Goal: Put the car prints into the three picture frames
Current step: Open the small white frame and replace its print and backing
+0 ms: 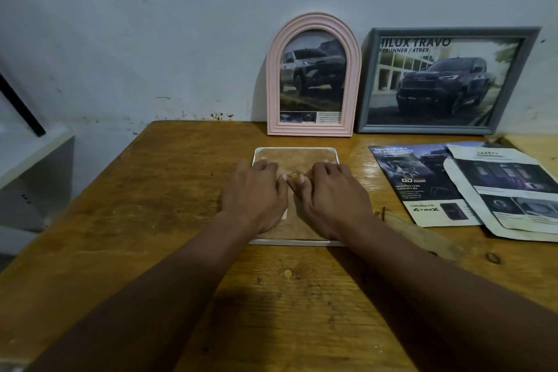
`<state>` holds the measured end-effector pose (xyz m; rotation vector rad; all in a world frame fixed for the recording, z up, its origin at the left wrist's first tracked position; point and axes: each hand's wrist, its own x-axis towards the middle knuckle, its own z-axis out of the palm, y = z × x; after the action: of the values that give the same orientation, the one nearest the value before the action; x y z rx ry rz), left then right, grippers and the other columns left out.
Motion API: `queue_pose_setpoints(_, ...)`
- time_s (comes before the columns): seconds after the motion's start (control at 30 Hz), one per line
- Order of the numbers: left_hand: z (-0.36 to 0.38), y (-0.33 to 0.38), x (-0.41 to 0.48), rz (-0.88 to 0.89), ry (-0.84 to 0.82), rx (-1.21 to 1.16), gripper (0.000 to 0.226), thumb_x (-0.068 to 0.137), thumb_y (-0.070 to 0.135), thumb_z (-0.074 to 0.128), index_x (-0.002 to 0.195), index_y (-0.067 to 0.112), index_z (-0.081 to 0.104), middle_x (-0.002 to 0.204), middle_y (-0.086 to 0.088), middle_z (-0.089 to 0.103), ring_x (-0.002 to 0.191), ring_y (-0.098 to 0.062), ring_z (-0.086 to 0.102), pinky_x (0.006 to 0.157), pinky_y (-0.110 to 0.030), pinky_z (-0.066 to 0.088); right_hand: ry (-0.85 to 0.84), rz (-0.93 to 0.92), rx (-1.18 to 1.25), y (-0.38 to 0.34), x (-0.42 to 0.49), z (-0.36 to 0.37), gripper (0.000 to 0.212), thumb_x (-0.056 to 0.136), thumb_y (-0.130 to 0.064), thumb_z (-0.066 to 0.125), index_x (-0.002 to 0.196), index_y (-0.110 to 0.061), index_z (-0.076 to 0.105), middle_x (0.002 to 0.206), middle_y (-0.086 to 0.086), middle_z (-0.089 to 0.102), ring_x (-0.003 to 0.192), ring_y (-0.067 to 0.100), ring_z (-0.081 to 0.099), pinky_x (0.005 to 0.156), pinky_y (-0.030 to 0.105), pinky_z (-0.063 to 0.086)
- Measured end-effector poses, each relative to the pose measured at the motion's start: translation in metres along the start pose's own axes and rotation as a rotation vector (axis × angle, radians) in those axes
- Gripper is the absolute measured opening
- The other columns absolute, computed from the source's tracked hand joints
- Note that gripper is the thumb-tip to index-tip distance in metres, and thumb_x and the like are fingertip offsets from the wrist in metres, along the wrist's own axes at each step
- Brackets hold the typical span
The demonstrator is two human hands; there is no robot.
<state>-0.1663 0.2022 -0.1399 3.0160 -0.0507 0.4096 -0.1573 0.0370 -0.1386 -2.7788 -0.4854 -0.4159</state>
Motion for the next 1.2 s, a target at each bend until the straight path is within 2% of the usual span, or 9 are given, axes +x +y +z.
queue_pose_setpoints(0.13,0.005,-0.002,0.0,0.009,0.02,-0.059,0.061,0.098,0.047,0.014,0.126,0.025,0.064,0.125,0.0,0.067,0.105,-0.024,0.058,0.09,-0.046,0.046,0.065,-0.034,-0.103,-0.003,0.0,0.0,0.054,0.096,-0.047,0.019,0.109,-0.012,0.059,0.109,0.013,0.063,0.1,0.03,0.05,0.074,0.039,0.039)
queue_pose_setpoints(0.33,-0.007,0.006,-0.005,0.034,-0.055,0.052,0.049,0.107,0.044,0.023,0.14,0.022,0.051,0.142,-0.006,0.056,0.122,-0.027,0.051,0.102,-0.044,0.035,0.05,0.11,-0.074,0.0,-0.002,-0.005,0.057,0.095,-0.057,0.022,0.124,-0.017,0.05,0.126,0.012,0.053,0.114,0.028,0.042,0.089,0.045,0.036)
queue_pose_setpoints(0.43,-0.009,0.006,-0.003,0.022,-0.086,0.006,0.049,0.105,0.049,0.028,0.139,0.023,0.052,0.141,-0.004,0.057,0.124,-0.027,0.049,0.105,-0.044,0.033,0.075,0.313,0.051,0.003,-0.005,-0.009,0.058,0.095,-0.06,0.028,0.129,-0.017,0.046,0.129,0.015,0.05,0.119,0.031,0.041,0.095,0.046,0.034)
queue_pose_setpoints(0.57,-0.009,0.006,0.001,-0.059,-0.127,-0.128,0.049,0.101,0.052,0.037,0.137,0.024,0.056,0.14,-0.001,0.058,0.127,-0.029,0.048,0.106,-0.047,0.037,0.021,0.371,0.38,0.005,0.0,-0.023,0.049,0.098,-0.058,0.032,0.124,-0.02,0.048,0.119,0.007,0.059,0.111,0.027,0.053,0.097,0.046,0.041)
queue_pose_setpoints(0.67,-0.008,0.014,-0.003,-0.1,-0.096,-0.166,0.05,0.1,0.053,0.035,0.135,0.025,0.057,0.136,0.0,0.059,0.125,-0.03,0.047,0.101,-0.048,0.042,-0.009,0.494,0.682,0.011,0.005,-0.04,0.035,0.099,-0.051,0.041,0.118,-0.024,0.052,0.109,0.002,0.058,0.098,0.02,0.055,0.09,0.045,0.05)
queue_pose_setpoints(0.8,-0.011,0.042,-0.011,-0.152,-0.025,-0.288,0.054,0.102,0.057,0.031,0.139,0.025,0.052,0.143,0.001,0.053,0.13,-0.03,0.038,0.1,-0.047,0.042,0.053,0.509,0.809,0.031,0.01,-0.057,0.012,0.097,-0.043,0.051,0.101,-0.032,0.054,0.107,-0.003,0.058,0.096,0.015,0.055,0.09,0.046,0.052)
queue_pose_setpoints(0.97,-0.005,0.04,0.001,-0.157,-0.073,-0.266,0.064,0.096,0.069,0.034,0.14,0.026,0.052,0.147,0.001,0.051,0.132,-0.031,0.039,0.103,-0.049,0.042,-0.312,0.399,0.812,0.053,0.001,-0.069,0.054,0.087,-0.028,0.073,0.132,-0.026,0.044,0.122,-0.004,0.052,0.1,0.014,0.057,0.075,0.032,0.056)
queue_pose_setpoints(1.1,-0.002,0.034,0.002,-0.239,-0.013,-0.327,0.068,0.093,0.073,0.036,0.136,0.025,0.057,0.142,0.002,0.056,0.128,-0.03,0.045,0.103,-0.048,0.042,-0.335,0.379,0.868,0.045,-0.005,-0.065,0.067,0.082,-0.024,0.079,0.136,-0.032,0.04,0.115,-0.005,0.048,0.091,0.012,0.058,0.073,0.033,0.058)
queue_pose_setpoints(1.2,-0.006,0.03,-0.001,-0.265,0.006,-0.316,0.062,0.096,0.066,0.041,0.137,0.023,0.056,0.142,0.001,0.056,0.127,-0.032,0.044,0.101,-0.051,0.045,-0.358,0.322,0.771,0.04,-0.008,-0.06,0.068,0.084,-0.026,0.078,0.139,-0.031,0.038,0.11,-0.005,0.045,0.083,0.004,0.051,0.057,0.013,0.046)
